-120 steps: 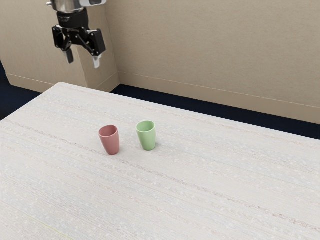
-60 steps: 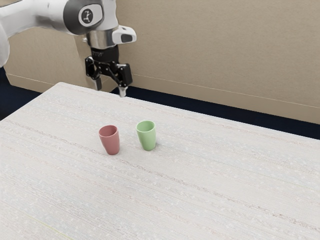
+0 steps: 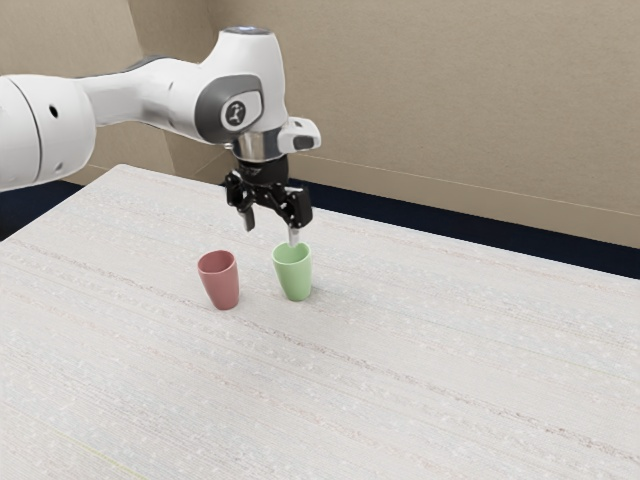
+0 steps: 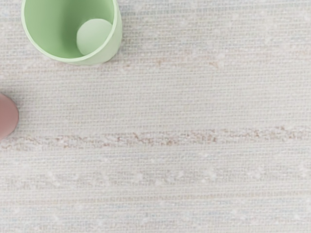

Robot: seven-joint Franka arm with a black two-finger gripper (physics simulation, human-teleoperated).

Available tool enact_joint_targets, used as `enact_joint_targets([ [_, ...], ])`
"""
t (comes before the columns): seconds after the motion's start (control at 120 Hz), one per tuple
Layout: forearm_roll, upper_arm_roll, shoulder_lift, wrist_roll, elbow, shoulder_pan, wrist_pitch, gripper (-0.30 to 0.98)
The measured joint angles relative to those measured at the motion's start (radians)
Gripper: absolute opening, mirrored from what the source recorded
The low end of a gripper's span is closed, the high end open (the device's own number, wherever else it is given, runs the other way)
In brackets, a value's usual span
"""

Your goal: Place the right cup onto the left cup

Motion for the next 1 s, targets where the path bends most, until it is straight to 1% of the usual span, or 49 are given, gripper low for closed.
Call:
enact_joint_targets([
  [0.1, -0.004, -0.001, 0.007, -0.006, -0.03, 0.0, 0.043, 0.69],
  [0.175, -0.004, 0.0, 0.045, -0.01, -0.008, 0.002, 0.066, 0.69],
  [0.242, 0.0, 0.0, 0.112, -0.013, 0.075, 0.009, 0.065, 0.69],
  [0.425, 0.004, 0.0, 0.277, -0.017, 0.314, 0.016, 0.007, 0.69],
  [0.542, 0.004, 0.0, 0.35, -0.018, 0.415, 0.017, -0.036, 0.69],
  [0.75, 0.003, 0.0, 0.368, -0.02, 0.406, 0.027, -0.067, 0.69],
  [0.908, 0.002, 0.0, 0.39, -0.021, 0.382, 0.03, -0.051, 0.69],
  [1.0, 0.003, 0.001, 0.415, -0.021, 0.406, 0.04, -0.043, 0.69],
])
